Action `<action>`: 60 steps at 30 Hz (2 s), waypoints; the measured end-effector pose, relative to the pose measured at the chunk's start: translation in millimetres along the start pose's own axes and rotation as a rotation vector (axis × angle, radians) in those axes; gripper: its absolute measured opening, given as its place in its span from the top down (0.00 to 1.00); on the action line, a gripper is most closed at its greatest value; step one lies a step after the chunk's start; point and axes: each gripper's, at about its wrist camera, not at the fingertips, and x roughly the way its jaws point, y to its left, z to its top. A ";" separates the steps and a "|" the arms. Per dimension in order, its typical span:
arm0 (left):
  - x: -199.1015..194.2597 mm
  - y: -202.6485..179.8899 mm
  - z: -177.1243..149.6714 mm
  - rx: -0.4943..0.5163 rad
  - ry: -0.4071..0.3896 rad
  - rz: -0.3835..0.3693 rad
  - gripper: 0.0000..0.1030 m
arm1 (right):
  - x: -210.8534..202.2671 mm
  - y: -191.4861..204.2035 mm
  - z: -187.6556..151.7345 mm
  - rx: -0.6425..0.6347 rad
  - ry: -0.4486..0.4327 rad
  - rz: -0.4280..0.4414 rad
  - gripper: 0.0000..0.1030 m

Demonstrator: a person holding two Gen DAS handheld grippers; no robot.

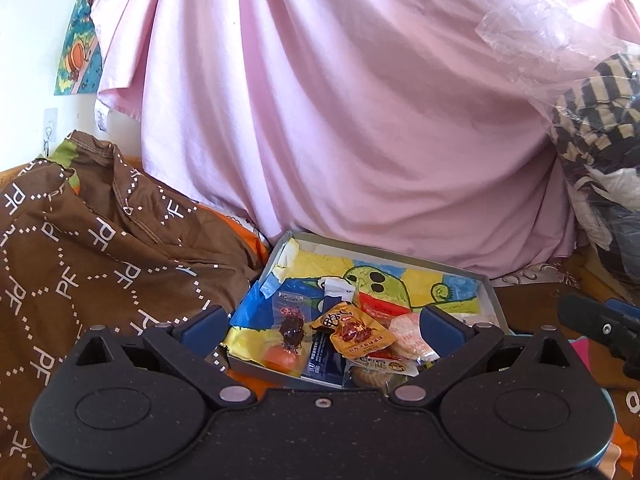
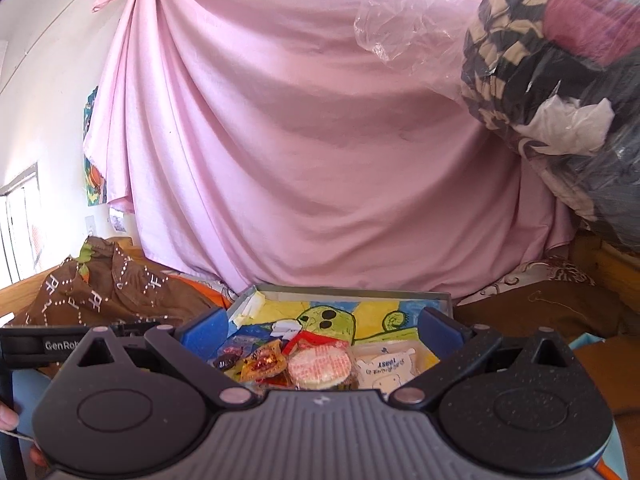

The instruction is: Organize snacks

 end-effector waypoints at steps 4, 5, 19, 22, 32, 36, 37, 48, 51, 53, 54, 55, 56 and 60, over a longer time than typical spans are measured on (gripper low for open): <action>-13.3 -1.7 -10.0 0.001 -0.011 -0.019 0.01 | -13.6 4.8 -9.4 -0.022 -0.001 -0.006 0.00; -16.1 -2.0 -12.9 0.001 -0.010 -0.019 0.01 | -17.4 6.6 -11.6 -0.027 -0.004 -0.006 0.00; -55.3 16.4 -48.7 -0.001 -0.059 0.002 0.01 | -47.8 22.4 -36.9 0.009 -0.009 -0.004 0.00; -62.2 18.8 -55.1 0.024 -0.074 0.004 0.01 | -49.2 25.5 -45.7 0.030 0.003 0.002 0.00; -84.6 31.1 -72.2 0.043 -0.091 0.007 0.01 | -61.0 37.4 -62.4 0.034 0.023 -0.021 0.00; -90.2 35.7 -75.5 0.052 -0.091 0.008 0.01 | -66.2 43.5 -62.8 0.026 0.024 -0.023 0.00; -92.7 37.4 -76.2 0.054 -0.093 0.008 0.01 | -68.1 45.0 -63.1 0.026 0.022 -0.024 0.00; -117.8 47.9 -91.4 0.101 -0.093 0.013 0.01 | -88.9 64.4 -80.9 0.026 0.026 -0.049 0.00; -120.9 49.4 -100.1 0.113 -0.079 0.014 0.01 | -92.5 68.0 -85.9 0.022 0.030 -0.062 0.00; -122.7 51.7 -105.7 0.115 -0.073 0.016 0.01 | -94.5 69.8 -89.5 0.026 0.035 -0.071 0.00; -123.2 52.7 -108.3 0.115 -0.069 0.018 0.01 | -95.5 70.5 -91.5 0.029 0.038 -0.074 0.00; -123.4 54.1 -110.6 0.115 -0.065 0.018 0.01 | -96.1 71.1 -93.3 0.031 0.041 -0.078 0.00; -123.4 55.5 -112.6 0.114 -0.060 0.020 0.01 | -96.4 72.0 -95.3 0.030 0.045 -0.082 0.00; -122.3 60.2 -119.6 0.106 -0.038 0.025 0.01 | -98.7 75.4 -104.1 0.023 0.058 -0.104 0.00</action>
